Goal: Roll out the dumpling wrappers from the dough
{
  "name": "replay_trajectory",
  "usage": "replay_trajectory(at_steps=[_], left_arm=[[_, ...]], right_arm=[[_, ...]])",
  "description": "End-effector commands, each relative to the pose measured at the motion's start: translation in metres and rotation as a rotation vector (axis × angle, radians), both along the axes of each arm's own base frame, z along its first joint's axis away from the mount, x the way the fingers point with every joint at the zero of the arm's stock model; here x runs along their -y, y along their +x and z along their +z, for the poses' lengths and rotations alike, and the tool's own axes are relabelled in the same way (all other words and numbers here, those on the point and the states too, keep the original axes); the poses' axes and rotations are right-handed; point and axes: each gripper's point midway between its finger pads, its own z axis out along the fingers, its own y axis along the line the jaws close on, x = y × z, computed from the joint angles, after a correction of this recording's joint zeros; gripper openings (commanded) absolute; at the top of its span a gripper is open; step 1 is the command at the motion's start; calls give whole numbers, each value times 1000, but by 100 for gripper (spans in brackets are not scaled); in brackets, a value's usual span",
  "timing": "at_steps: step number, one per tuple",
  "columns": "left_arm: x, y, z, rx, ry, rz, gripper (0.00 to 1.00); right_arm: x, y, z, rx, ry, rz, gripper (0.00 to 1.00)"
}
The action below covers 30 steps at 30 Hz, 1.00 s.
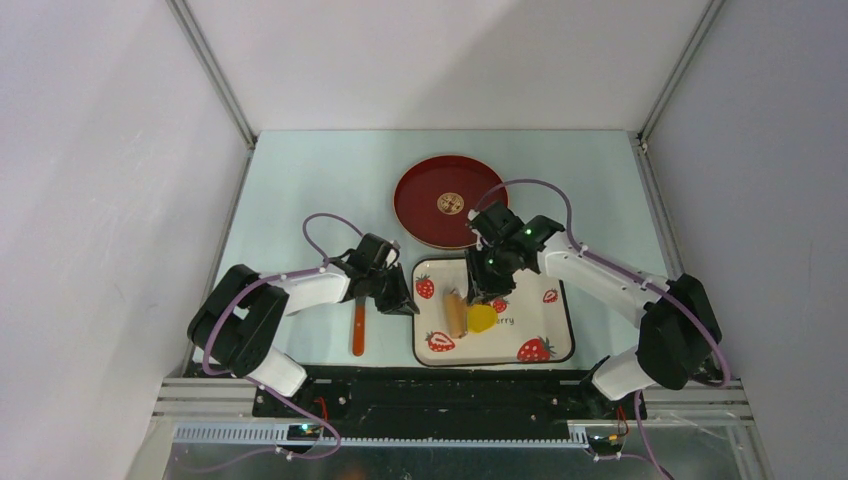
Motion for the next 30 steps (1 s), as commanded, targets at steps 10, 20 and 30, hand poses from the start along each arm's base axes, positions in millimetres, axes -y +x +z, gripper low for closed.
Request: replay_trajectory(at_steps=[10, 20, 30], left_arm=[[-20, -12, -25, -59, 116, 19, 0], [-20, -12, -25, -61, 115, 17, 0], [-20, -12, -25, -61, 114, 16, 0]], right_arm=[[-29, 2, 79, 256, 164, 228, 0], [6, 21, 142, 679, 127, 442, 0], [33, 11, 134, 843, -42, 912, 0]])
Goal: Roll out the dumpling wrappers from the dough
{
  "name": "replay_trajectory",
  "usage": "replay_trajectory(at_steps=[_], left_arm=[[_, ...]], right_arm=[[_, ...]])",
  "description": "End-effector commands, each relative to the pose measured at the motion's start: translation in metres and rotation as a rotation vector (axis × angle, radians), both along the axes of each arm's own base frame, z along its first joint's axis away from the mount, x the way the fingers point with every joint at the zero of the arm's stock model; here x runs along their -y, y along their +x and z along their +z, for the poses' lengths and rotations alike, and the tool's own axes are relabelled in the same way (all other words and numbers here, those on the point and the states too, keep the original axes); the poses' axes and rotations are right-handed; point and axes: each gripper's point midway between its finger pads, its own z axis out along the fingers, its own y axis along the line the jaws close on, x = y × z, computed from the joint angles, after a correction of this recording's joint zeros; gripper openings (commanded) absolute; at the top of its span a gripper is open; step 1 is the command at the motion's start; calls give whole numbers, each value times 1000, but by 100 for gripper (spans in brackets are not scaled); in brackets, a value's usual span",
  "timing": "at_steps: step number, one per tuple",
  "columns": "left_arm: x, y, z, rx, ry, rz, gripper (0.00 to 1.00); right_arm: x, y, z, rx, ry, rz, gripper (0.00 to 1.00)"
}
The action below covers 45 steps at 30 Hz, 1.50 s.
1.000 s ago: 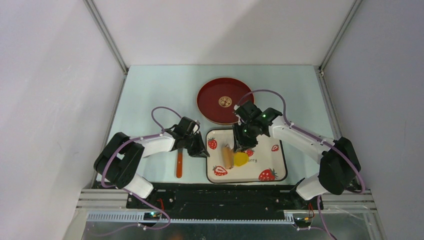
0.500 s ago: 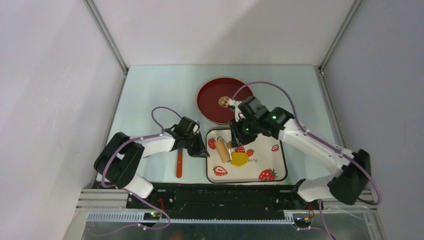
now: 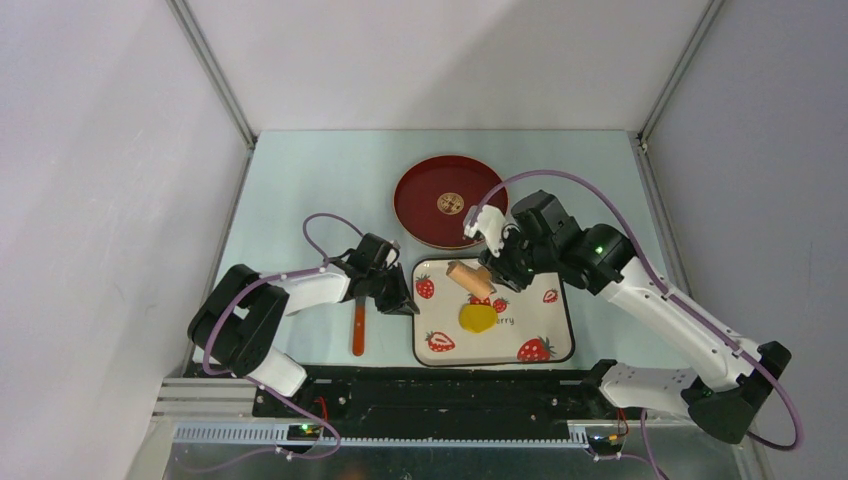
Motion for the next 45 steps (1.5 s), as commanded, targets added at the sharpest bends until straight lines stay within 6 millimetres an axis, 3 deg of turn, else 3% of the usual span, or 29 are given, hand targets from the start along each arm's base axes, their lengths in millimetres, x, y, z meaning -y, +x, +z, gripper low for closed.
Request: replay_trajectory(at_steps=[1, 14, 20, 29, 45], left_arm=[[-20, -13, -25, -60, 116, 16, 0], [-19, -13, -25, -58, 114, 13, 0], [-20, -12, -24, -57, 114, 15, 0], [-20, -12, -25, -59, 114, 14, 0], [-20, -12, -25, -58, 114, 15, 0]], right_arm=[[4, -2, 9, 147, -91, 217, 0], [-6, -12, -58, 85, -417, 416, 0], [-8, 0, -75, 108, -507, 388, 0], [-12, -3, -102, 83, -569, 419, 0], [-12, -66, -151, -116, -537, 518, 0]])
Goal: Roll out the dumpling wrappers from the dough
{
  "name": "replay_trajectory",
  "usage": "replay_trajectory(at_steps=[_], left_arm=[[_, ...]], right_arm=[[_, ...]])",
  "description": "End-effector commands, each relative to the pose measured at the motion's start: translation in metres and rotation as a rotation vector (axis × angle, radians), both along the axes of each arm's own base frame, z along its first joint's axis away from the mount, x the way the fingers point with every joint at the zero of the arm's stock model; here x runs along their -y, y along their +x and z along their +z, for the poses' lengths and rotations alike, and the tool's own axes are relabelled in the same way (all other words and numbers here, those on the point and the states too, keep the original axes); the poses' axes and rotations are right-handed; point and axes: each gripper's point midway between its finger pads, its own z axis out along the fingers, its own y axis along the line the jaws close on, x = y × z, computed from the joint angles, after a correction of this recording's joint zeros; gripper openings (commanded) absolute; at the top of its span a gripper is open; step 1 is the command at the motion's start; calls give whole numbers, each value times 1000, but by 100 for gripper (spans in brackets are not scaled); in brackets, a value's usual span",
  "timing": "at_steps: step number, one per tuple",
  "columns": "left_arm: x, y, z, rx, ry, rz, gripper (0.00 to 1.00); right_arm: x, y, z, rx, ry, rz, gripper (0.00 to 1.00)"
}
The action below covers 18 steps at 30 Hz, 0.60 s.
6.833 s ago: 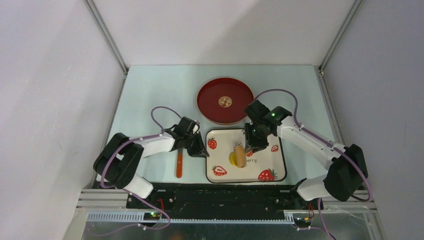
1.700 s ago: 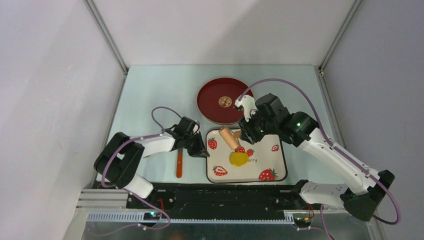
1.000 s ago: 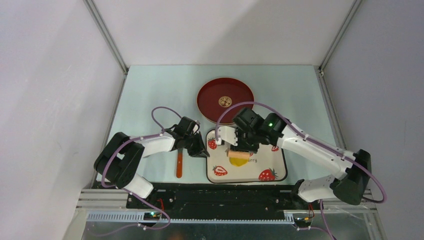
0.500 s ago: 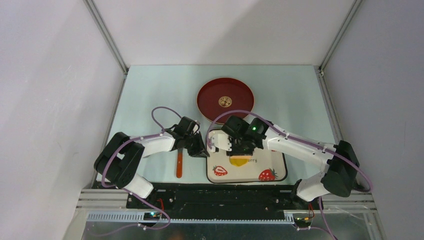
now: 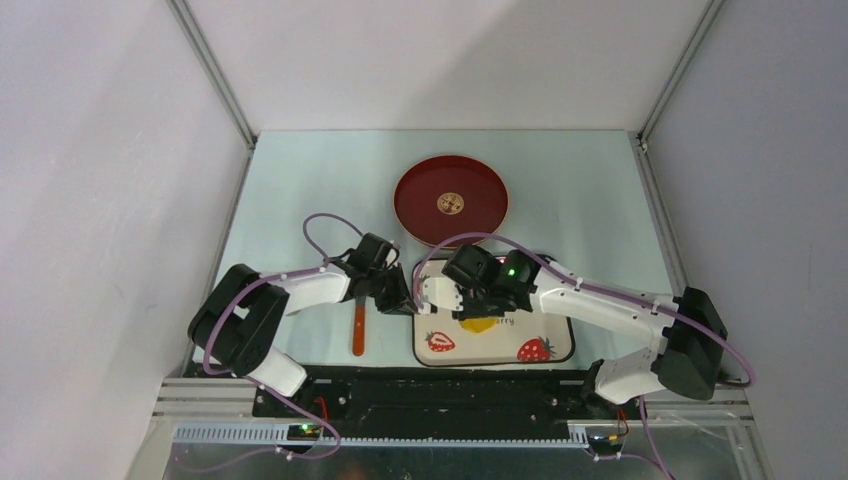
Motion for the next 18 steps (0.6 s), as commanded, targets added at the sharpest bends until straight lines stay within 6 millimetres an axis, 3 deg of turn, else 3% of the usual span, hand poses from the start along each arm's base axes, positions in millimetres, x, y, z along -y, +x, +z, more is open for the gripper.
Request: replay_trajectory(at_steps=[1, 14, 18], left_arm=[[-20, -12, -24, -55, 114, 16, 0], [-20, -12, -24, -55, 115, 16, 0], [-20, -12, -24, -55, 114, 16, 0]], right_arm=[[0, -56, -42, -247, -29, 36, 0], [10, -95, -76, -377, -57, -17, 0], [10, -94, -84, -393, -35, -34, 0]])
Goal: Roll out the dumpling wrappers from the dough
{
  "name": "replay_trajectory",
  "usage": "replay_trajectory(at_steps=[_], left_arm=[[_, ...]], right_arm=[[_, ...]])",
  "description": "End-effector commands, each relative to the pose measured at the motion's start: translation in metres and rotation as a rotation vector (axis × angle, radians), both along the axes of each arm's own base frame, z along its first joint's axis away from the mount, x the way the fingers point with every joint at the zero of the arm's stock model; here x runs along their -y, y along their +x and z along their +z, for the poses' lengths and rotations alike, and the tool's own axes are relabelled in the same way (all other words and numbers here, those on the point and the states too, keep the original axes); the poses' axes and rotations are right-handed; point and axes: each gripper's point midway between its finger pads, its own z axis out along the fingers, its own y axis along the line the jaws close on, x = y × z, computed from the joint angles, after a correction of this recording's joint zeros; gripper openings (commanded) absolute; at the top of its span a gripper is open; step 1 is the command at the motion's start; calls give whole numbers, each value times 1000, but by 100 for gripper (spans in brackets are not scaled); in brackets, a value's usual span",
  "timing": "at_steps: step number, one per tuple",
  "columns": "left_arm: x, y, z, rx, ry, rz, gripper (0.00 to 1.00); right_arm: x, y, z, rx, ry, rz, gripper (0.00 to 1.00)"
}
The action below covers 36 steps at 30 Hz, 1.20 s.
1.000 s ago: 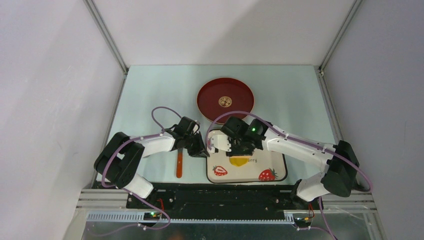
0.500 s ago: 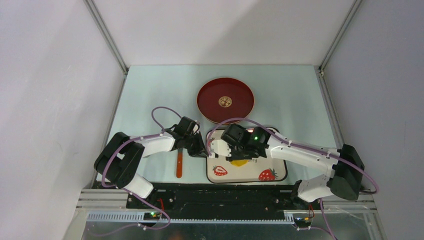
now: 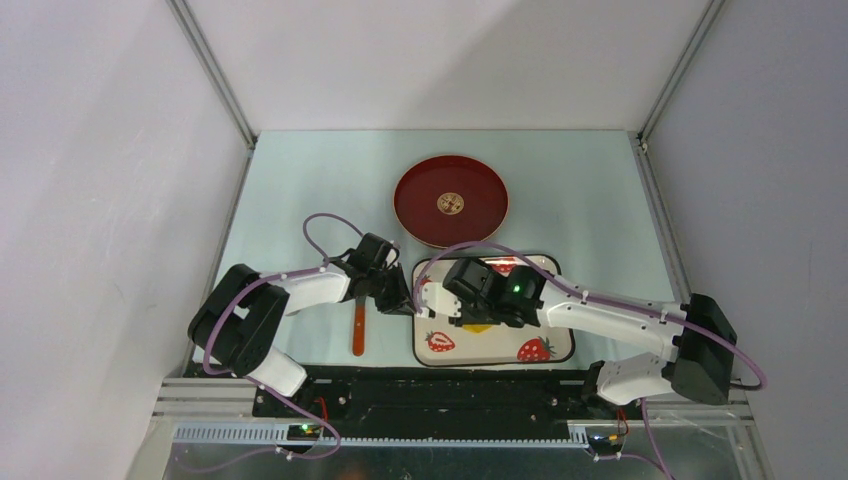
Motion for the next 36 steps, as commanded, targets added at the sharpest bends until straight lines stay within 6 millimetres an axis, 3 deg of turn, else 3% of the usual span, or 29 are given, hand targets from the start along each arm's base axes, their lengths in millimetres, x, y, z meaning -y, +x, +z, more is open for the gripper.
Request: replay_trajectory(at_steps=[1, 6, 9, 12, 15, 18, 20, 29, 36], left_arm=[[-20, -12, -24, -55, 114, 14, 0], [-20, -12, -24, -56, 115, 16, 0], [-20, -12, -24, -56, 115, 15, 0], [-20, -13, -25, -57, 115, 15, 0], [-20, -12, -25, -56, 116, 15, 0], [-20, -12, -25, -56, 116, 16, 0], [-20, -12, -24, -54, 115, 16, 0], [-20, -12, -24, -55, 114, 15, 0], [-20, -12, -24, -54, 114, 15, 0]], right_arm=[[17, -80, -72, -445, -71, 16, 0], [20, -58, -77, -402, -69, -41, 0], [19, -41, -66, -353, -23, -71, 0], [15, -17, -38, -284, 66, -117, 0], [4, -2, 7, -194, 209, -110, 0], [-1, -4, 38, -141, 291, -84, 0], [-1, -9, 48, -126, 301, -76, 0], [0, -25, 37, -137, 223, -82, 0], [-4, -1, 40, -63, 232, -137, 0]])
